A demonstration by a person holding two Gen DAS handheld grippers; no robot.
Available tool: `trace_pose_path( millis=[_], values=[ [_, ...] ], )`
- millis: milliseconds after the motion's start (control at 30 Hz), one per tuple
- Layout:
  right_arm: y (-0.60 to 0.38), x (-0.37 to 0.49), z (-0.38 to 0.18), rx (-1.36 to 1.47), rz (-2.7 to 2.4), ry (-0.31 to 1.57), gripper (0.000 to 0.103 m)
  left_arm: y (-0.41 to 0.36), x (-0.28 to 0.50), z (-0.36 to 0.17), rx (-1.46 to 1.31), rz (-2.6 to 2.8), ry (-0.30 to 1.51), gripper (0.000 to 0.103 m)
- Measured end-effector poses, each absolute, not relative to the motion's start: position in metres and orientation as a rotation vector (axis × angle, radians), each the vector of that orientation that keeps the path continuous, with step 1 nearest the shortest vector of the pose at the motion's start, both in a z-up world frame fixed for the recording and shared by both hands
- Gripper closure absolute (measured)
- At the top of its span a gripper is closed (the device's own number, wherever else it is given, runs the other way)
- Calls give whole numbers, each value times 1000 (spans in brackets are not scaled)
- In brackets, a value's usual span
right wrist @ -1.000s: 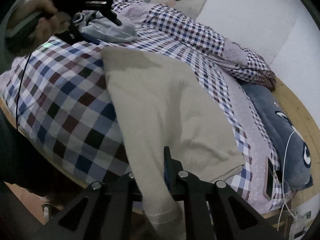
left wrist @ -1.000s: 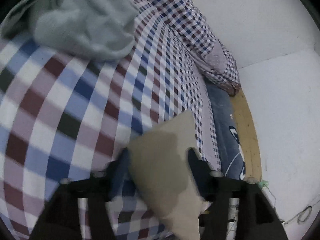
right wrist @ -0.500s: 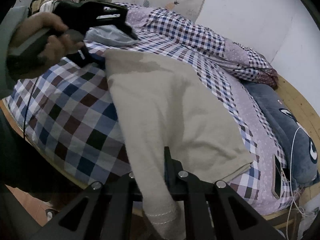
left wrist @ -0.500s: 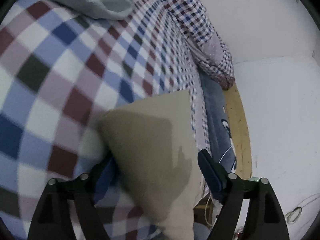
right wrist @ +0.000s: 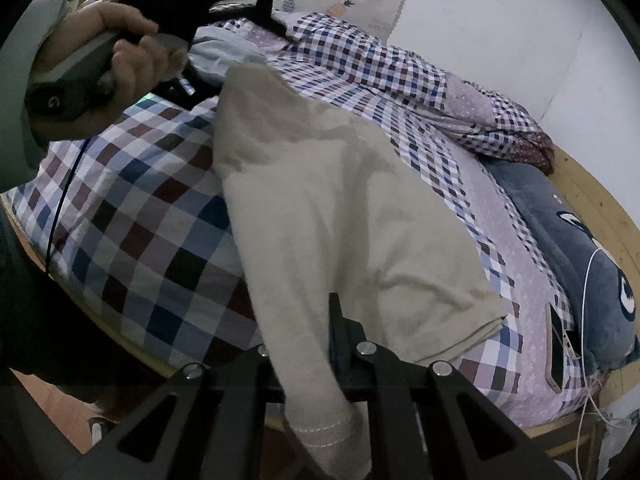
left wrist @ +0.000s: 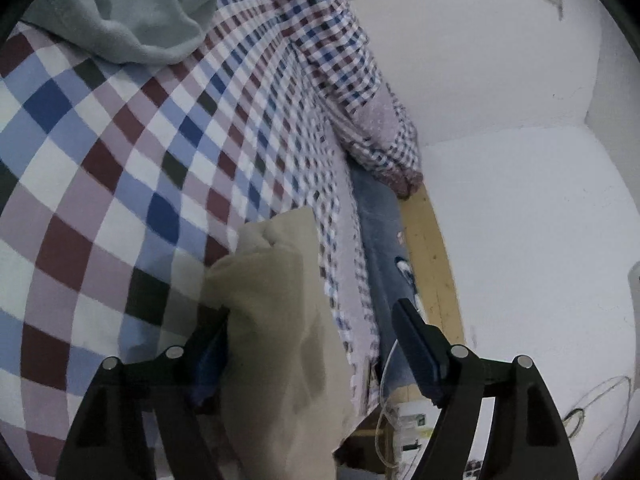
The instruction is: Fold clothes
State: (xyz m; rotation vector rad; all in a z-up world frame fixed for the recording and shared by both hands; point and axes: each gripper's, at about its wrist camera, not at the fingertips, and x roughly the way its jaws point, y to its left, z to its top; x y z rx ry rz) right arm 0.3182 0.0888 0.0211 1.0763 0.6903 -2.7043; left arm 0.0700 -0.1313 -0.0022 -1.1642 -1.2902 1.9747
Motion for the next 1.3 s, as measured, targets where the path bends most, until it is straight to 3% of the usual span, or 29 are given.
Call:
trace_pose_path(
  millis=[33, 67, 200, 267, 567, 833, 1300],
  values=[
    [89, 318, 21, 1076, -2704, 689, 96, -130, 69, -11, -1239, 1987, -1280, 28],
    [89, 317, 21, 1075, -2704, 689, 96, -129, 68, -16, -1280, 1995, -1277, 40],
    [87, 317, 19, 1070, -2701, 697, 96, -131, 60, -16, -1284, 2032, -1247, 55],
    [87, 317, 19, 1065, -2696, 711, 96, -131, 53, -13, -1260, 2047, -1239, 74],
    [92, 319, 35, 1040, -2687, 707, 96, -126, 49, 19, -1086, 1976, -1301, 82],
    [104, 330, 90, 973, -2657, 586, 98, -133, 70, 79, -957, 1975, -1283, 83],
    [73, 370, 210, 689, -2411, 481, 98, -254, 210, 182, -695, 2070, -1596, 83]
  ],
)
